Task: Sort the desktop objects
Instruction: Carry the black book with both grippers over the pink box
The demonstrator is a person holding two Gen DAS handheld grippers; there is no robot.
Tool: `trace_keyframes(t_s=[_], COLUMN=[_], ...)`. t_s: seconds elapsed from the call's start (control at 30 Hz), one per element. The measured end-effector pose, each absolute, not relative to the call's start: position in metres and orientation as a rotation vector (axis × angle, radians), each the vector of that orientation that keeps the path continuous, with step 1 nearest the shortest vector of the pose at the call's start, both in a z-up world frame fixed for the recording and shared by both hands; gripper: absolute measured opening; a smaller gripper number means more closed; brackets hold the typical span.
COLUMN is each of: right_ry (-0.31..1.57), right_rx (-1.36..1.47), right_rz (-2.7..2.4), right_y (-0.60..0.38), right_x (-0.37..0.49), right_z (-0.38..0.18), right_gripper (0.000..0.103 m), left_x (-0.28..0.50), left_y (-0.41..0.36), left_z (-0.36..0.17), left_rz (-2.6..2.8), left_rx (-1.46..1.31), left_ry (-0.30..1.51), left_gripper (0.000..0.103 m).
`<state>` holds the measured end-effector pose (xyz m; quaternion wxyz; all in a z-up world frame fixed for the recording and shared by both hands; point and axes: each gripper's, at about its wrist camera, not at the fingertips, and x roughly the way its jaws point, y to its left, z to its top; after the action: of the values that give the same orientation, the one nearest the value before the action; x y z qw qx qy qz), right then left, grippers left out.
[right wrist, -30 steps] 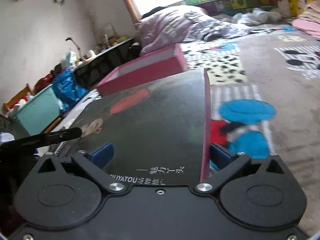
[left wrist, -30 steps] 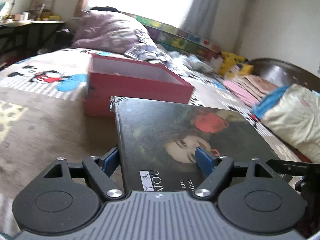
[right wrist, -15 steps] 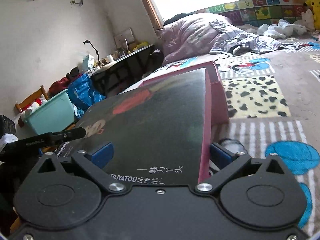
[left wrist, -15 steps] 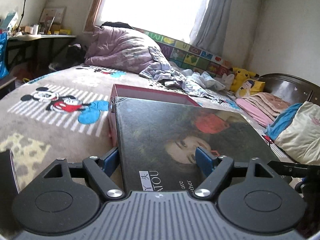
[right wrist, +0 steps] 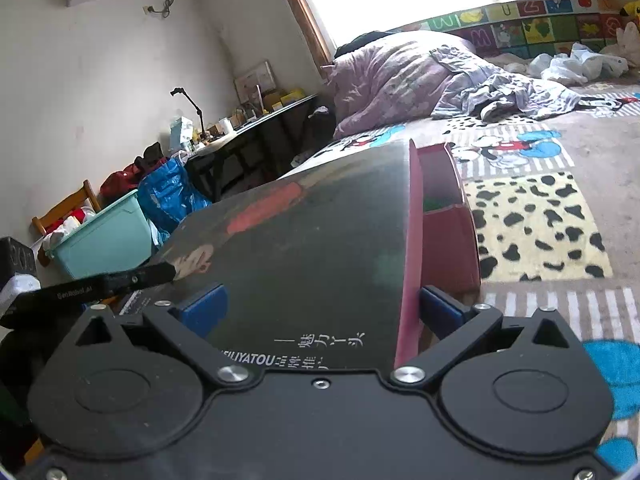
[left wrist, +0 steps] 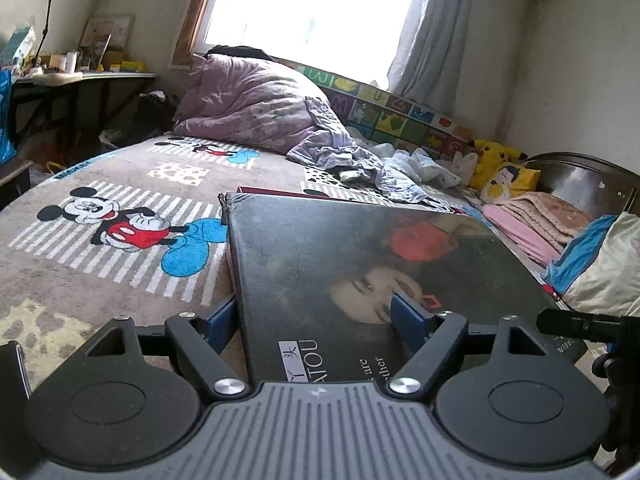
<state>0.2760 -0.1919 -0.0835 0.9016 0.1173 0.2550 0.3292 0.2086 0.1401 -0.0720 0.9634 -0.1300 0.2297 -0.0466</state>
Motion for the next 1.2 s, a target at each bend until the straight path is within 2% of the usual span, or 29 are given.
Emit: trace_keyframes(t_s=[1.2], right_ry=[0.547], right_rx=[0.203], right_rz=[0.653], right_y=[-0.15], right_x=[0.404], right_z=[-0.07], right_gripper=[0.103], left_x=[0.358], left_y=[0.189], left_z=[-0.088], left_rz=[-0.105], left_rx=[-0.337], left_ry=[0.499], left_gripper=[0.08])
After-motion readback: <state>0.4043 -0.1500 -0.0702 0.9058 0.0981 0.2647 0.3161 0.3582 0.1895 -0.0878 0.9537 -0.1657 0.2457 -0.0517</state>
